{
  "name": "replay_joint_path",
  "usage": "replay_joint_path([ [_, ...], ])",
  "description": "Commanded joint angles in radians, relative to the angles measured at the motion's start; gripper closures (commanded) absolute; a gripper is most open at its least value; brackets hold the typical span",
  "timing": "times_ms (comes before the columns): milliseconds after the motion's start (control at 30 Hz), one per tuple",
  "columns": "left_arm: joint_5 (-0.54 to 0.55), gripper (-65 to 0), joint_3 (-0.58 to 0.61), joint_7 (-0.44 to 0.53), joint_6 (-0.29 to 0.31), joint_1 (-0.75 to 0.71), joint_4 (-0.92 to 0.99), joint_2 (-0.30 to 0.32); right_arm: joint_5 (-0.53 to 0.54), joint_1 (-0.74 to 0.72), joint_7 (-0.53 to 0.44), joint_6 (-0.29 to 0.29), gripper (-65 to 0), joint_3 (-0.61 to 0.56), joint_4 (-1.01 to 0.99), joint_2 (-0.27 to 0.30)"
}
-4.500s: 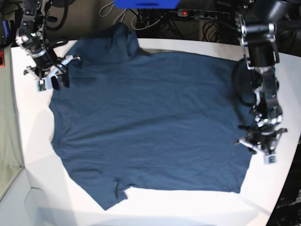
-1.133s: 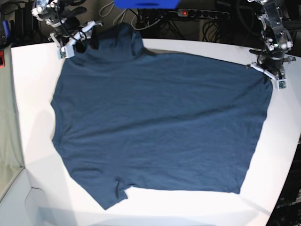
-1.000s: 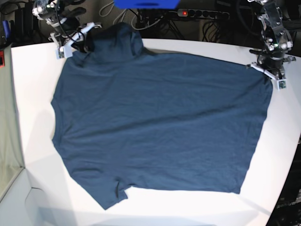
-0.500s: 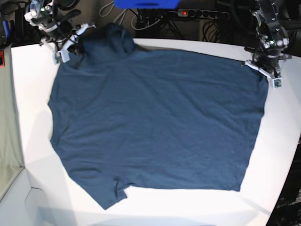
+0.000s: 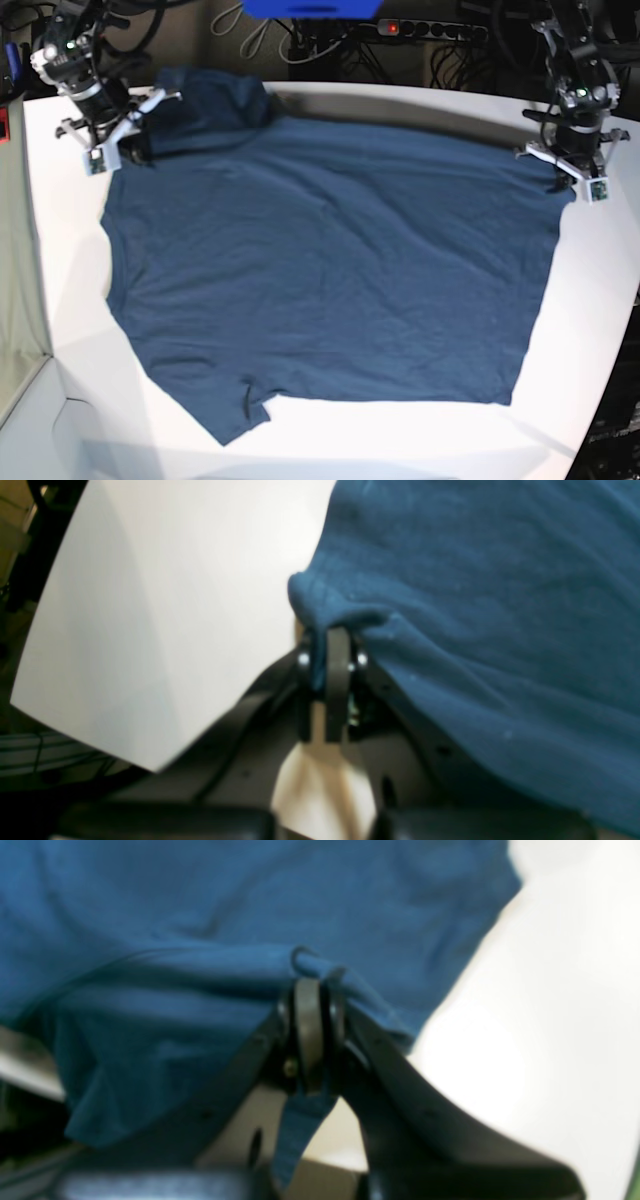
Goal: Layout the t-shirt on the table in an organized manner, then fold the t-shirt properly
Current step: 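Lift the shoulder corners with both grippers and fold them toward the hem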
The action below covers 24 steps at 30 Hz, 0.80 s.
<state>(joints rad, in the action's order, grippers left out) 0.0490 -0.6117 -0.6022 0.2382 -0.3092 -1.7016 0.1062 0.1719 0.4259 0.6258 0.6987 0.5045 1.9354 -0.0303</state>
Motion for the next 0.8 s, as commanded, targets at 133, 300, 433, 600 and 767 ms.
replay_joint_path([
  [133, 0.001, -0.1, -0.006, 0.02, -0.006, 0.057, -0.01, 0.011, 0.01, -0.04, -0.021, -0.001, 0.0, 0.012, 0.009, 0.037],
  [300, 0.001, -0.1, -0.001, 0.02, -0.007, 0.127, -0.008, 0.01, 0.01, -0.08, -0.021, -0.001, 0.0, 0.007, 0.006, 0.04],
  [433, -0.001, -0.1, -0.004, 0.02, -0.007, 0.178, -0.012, 0.014, 0.01, -0.111, -0.021, -0.001, 0.0, 0.006, -0.026, 0.04],
  [600, -0.008, -0.1, -0.001, 0.02, -0.009, 0.244, -0.005, 0.017, 0.01, -0.147, -0.021, -0.001, 0.0, 0.006, -0.086, 0.042],
  [767, -0.008, -0.1, 0.0, 0.02, -0.009, 0.311, 0.059, 0.017, 0.01, -0.19, -0.021, -0.001, 0.0, 0.006, -0.133, 0.043],
])
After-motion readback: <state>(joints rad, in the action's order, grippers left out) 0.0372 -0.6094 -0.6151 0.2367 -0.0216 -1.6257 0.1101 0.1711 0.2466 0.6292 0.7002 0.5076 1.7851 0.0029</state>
